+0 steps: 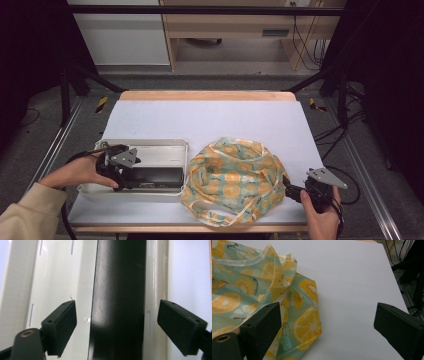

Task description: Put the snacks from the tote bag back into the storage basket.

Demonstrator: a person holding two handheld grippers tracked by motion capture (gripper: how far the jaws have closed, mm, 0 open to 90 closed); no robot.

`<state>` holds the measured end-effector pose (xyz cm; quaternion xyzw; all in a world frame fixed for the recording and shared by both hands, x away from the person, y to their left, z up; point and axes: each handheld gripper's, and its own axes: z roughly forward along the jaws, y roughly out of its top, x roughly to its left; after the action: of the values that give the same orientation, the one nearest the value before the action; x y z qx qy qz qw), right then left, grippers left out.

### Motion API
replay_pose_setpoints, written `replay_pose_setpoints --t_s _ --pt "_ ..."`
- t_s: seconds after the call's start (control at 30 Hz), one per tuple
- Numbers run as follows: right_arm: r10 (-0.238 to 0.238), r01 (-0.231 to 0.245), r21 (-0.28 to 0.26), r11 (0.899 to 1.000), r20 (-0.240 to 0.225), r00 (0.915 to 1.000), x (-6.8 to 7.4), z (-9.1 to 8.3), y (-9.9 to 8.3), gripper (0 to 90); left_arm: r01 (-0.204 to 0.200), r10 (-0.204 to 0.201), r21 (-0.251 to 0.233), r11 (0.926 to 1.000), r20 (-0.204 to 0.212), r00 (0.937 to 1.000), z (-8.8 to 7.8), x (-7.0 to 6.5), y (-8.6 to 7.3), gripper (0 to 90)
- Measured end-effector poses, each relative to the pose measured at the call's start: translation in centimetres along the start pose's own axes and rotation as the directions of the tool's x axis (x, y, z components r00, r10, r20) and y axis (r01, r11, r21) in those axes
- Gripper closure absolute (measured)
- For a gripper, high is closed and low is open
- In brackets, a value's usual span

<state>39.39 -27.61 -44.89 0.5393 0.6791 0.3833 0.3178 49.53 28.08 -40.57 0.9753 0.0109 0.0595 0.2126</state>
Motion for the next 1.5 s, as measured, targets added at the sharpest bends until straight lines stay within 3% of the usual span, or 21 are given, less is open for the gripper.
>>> replay_pose_setpoints --t_s 0.47,0.73,0.87,1.1,1.2,1.37,1.5 --pt "0.003 -0.003 -0.012 1.0 -0.009 1.0 0.1 -0.3 0.2 7.6 0.017 -0.018 -0.025 0.9996 -0.046 0.9988 -0.5 -0.4 2.5 10.8" --pt "0.02 -0.02 -0.027 0.999 -0.013 0.9997 0.0 -0.6 0.2 7.5 0.058 -0.062 -0.039 0.9975 -0.098 0.9933 -0.9 -1.3 5.0 9.6" --pt "0.008 -0.008 -0.03 1.0 -0.022 0.9997 0.2 -0.6 0.2 7.5 0.096 -0.105 -0.081 0.992 -0.114 0.9879 -1.2 -1.6 6.2 9.2" --pt "0.004 -0.005 -0.029 1.0 -0.034 0.9994 0.3 -0.7 0.1 7.4 0.2 -0.218 -0.122 0.9722 -0.164 0.962 -1.8 -1.9 8.3 9.2" --pt "-0.001 0.001 -0.022 1.0 -0.036 0.9993 0.4 -0.8 0.0 7.3 0.197 -0.219 -0.156 0.968 -0.143 0.9651 -1.7 -2.0 9.4 8.8" --pt "-0.003 0.003 -0.021 1.0 -0.038 0.9993 0.5 -0.8 0.0 7.3 0.2 -0.232 -0.21 0.9572 -0.145 0.9618 -1.3 -2.0 10.9 8.6" --pt "-0.003 0.003 -0.013 1.0 -0.037 0.9993 0.5 -0.8 -0.1 7.2 0.206 -0.252 -0.247 0.9467 -0.169 0.953 -0.9 -2.0 11.9 8.6"
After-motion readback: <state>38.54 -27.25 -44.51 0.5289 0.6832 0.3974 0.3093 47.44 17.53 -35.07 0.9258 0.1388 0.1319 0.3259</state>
